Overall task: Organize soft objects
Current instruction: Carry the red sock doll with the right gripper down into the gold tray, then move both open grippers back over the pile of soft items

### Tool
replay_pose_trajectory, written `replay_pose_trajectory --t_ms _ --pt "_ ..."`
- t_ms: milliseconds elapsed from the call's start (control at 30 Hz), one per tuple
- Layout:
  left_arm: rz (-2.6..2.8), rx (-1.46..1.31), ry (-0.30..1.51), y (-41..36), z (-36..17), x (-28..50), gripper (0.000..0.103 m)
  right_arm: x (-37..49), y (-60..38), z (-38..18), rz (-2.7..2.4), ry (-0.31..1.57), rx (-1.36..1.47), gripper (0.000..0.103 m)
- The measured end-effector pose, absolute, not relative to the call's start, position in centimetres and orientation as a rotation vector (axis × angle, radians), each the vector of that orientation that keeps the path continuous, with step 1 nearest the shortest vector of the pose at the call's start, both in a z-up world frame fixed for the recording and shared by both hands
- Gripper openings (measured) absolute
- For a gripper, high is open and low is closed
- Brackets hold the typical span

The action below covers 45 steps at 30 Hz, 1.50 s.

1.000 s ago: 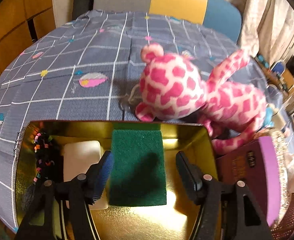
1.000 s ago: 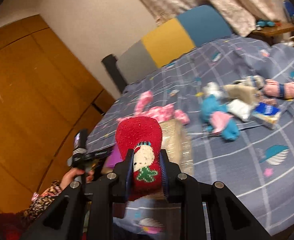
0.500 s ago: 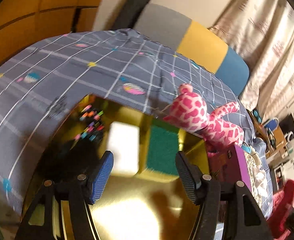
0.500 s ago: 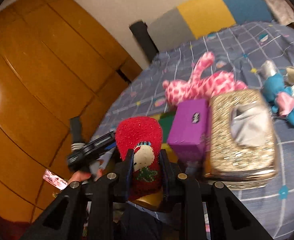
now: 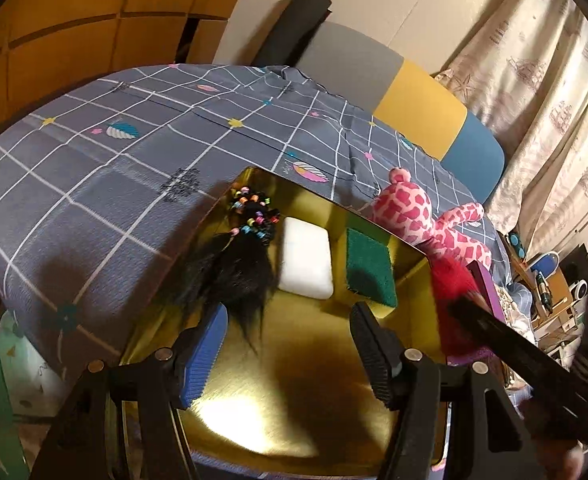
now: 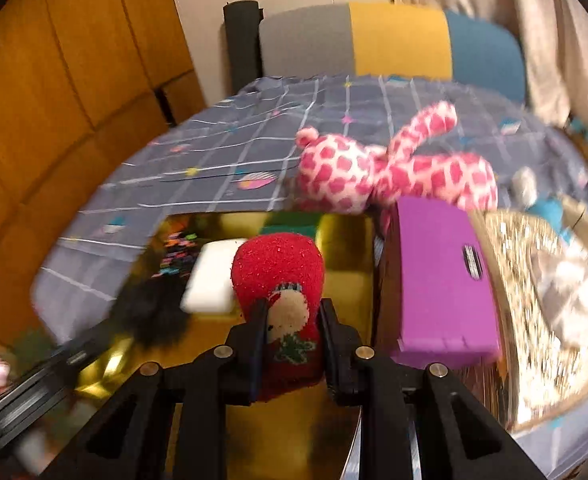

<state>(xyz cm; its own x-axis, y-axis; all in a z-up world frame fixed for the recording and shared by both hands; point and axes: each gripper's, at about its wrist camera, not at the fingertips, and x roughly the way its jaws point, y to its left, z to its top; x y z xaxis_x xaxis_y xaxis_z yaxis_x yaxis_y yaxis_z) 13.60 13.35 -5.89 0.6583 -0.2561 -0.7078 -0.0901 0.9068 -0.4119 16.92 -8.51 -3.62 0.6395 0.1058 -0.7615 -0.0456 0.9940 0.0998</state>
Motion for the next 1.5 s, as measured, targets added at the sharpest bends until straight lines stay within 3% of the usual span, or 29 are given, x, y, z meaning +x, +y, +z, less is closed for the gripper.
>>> replay_pose_trajectory --t_ms 433,500,567,600,667,733,1100,1500 --pt "-0.087 -0.515 0.871 16.4 -6.7 12.2 0.064 22.9 -5.1 -7.0 -0.224 0.857 -0.187 0.026" --pt "-0.091 -0.517 0.876 16.5 -6.8 12.2 0.064 23.5 -4.4 -7.8 -0.246 0.864 -0.260 0.033" --pt "-0.089 -0.518 0.877 16.5 -6.8 12.2 0.064 23.6 -3.8 -8.0 -0.225 0.869 -0.292 0.051" --pt "-0.090 -0.518 0.878 16.5 -6.9 12.2 0.064 23.4 -3.5 -7.8 -0.212 0.860 -0.303 0.054" --pt "-0.091 -0.519 0.875 16.5 -6.8 12.1 0.064 22.4 -3.1 -6.9 -0.198 0.809 -0.310 0.075" --pt "-0.085 -0.521 0.866 16.6 -6.8 12.0 0.064 20.9 -2.5 -5.6 -0.151 0.760 -0.290 0.086" --pt "-0.023 -0.597 0.824 18.4 -7.1 11.0 0.064 14.1 -1.1 -4.1 0.097 0.751 -0.207 0.086" --pt "-0.066 -0.554 0.881 15.4 -7.8 10.7 0.064 7.2 -7.4 -1.5 0.239 0.643 -0.130 0.086"
